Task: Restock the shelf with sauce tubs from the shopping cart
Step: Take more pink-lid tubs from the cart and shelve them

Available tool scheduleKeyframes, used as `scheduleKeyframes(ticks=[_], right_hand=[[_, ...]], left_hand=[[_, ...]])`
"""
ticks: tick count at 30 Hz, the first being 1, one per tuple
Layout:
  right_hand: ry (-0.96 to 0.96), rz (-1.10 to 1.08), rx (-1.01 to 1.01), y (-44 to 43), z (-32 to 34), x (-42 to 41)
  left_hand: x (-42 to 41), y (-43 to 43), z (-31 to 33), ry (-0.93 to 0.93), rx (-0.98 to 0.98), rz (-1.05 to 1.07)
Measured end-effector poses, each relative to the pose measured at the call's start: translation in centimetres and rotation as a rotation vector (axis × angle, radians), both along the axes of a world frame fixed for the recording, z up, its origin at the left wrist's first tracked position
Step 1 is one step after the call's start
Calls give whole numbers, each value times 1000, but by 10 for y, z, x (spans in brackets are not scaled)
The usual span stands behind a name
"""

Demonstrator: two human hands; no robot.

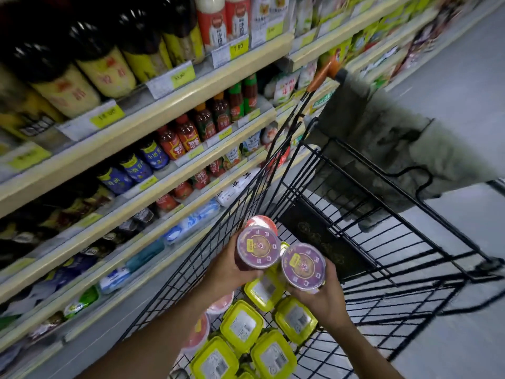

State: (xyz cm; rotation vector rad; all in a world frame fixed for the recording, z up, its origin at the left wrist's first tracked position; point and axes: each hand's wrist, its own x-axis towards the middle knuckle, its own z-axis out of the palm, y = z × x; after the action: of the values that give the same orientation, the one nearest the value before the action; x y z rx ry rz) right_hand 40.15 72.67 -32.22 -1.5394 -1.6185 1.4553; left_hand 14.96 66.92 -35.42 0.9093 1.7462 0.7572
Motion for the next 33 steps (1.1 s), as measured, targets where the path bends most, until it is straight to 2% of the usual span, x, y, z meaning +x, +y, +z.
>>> scheduleKeyframes(ticks=[5, 10, 13, 21, 33], right_hand=[[-49, -3, 45, -34, 42, 2], [-73, 13, 96, -75, 97, -3], [-46, 1, 135, -107, 137, -13], [62, -26, 252, -182, 227, -42], [118, 198, 465, -226, 317, -67]], left_hand=[[-7, -44, 56, 39, 31, 6], [-26, -91, 118, 77, 172, 23], [-43, -124, 161, 96, 286, 14], [-91, -210, 260, 262, 400, 10], [-92, -334, 344, 310, 502, 224]])
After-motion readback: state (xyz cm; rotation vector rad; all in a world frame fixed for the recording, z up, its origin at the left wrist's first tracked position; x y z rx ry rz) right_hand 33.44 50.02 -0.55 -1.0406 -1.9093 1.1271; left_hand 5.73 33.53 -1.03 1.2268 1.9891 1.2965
